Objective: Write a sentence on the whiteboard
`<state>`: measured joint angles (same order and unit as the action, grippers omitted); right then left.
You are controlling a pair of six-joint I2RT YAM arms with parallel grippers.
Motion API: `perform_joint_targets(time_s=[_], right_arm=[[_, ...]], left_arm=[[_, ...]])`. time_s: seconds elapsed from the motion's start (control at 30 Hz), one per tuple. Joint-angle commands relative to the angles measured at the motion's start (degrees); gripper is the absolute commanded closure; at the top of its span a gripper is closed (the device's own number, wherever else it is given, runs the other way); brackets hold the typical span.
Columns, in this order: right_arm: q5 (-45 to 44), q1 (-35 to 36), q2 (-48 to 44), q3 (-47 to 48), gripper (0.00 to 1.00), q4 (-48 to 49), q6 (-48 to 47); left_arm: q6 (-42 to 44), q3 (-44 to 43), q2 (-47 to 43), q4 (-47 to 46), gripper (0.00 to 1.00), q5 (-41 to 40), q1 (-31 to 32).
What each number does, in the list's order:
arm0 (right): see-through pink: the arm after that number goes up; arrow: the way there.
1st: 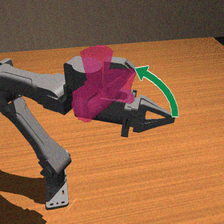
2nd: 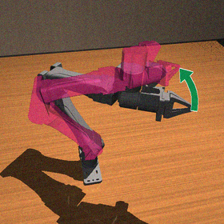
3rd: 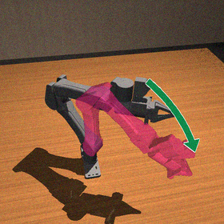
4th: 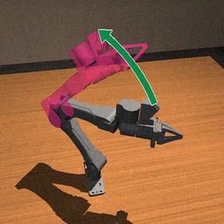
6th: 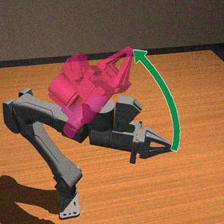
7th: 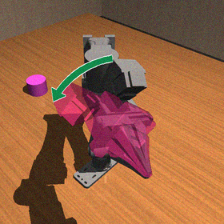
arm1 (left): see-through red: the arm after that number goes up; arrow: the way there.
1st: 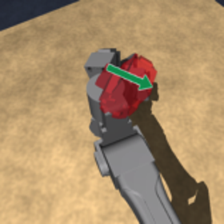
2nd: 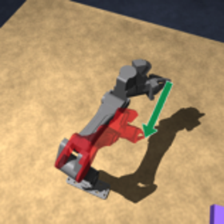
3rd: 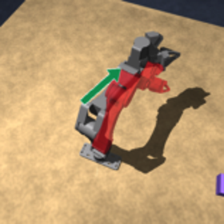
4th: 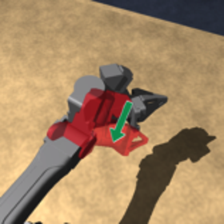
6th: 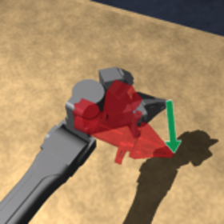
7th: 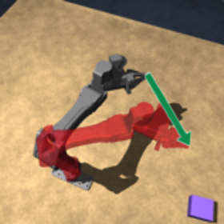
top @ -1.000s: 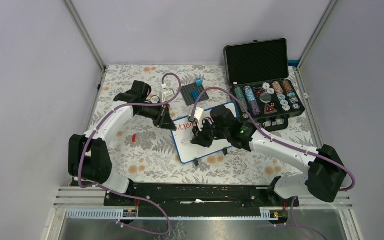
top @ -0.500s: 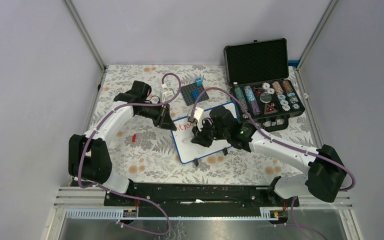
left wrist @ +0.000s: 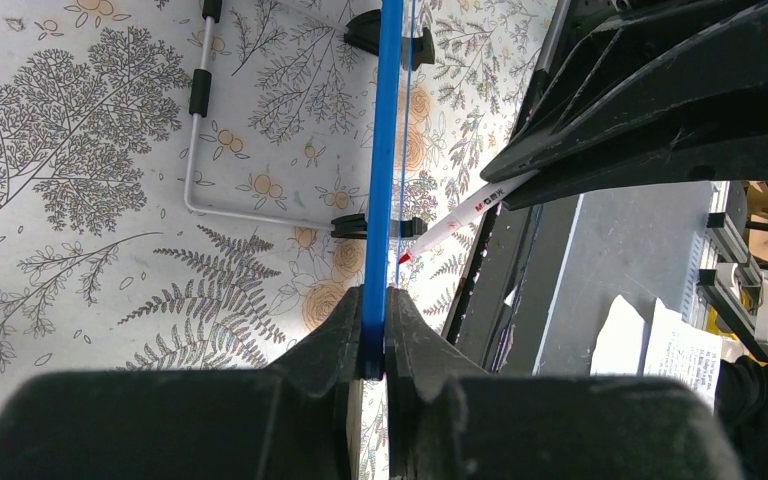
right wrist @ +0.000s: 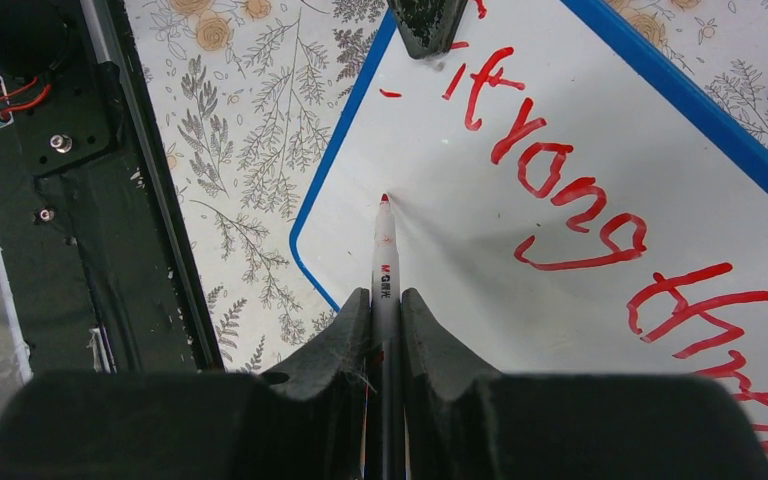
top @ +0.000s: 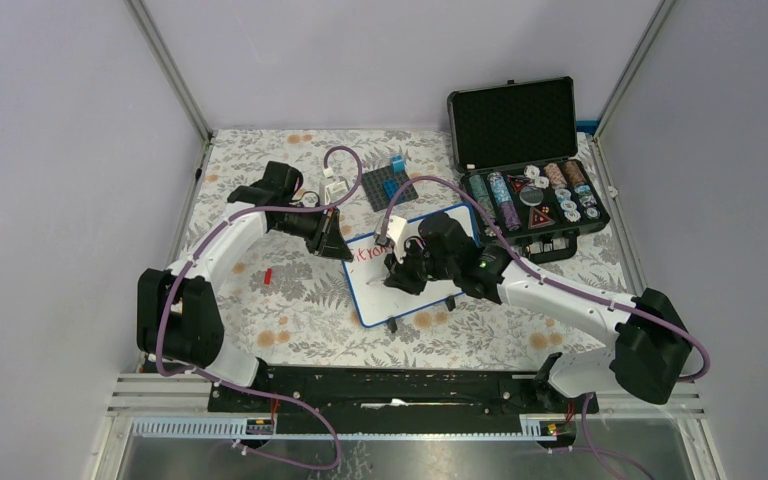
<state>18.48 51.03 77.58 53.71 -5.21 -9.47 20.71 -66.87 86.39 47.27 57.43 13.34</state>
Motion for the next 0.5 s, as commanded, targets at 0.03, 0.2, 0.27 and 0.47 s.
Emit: perform_joint_targets(time_s=[0.03,0.2,0.27,0.47], right_arm=[[-1.9,0.7,0.5,0.4,1.0,-0.4,-1.3],[-3.8,0.7,1.2,0.9,1.0,-0.1,-1.1],[-4.1,0.7,1.3,1.0,1.0,0.2,-0.9],[-3.9,0.7,1.8,1.5,1.0,0.4,-0.7]], left_arm=[[1.6,-1.5,0.6,-1.6,1.0,-1.4,-0.2],[1.8,-1.5,0.7,-1.6,1.0,-1.4,-0.2],[1.9,-1.5,0.6,-1.5,1.0,-1.4,-0.2],[1.9,-1.5,0.8,-1.5,1.0,-1.3,-0.2]])
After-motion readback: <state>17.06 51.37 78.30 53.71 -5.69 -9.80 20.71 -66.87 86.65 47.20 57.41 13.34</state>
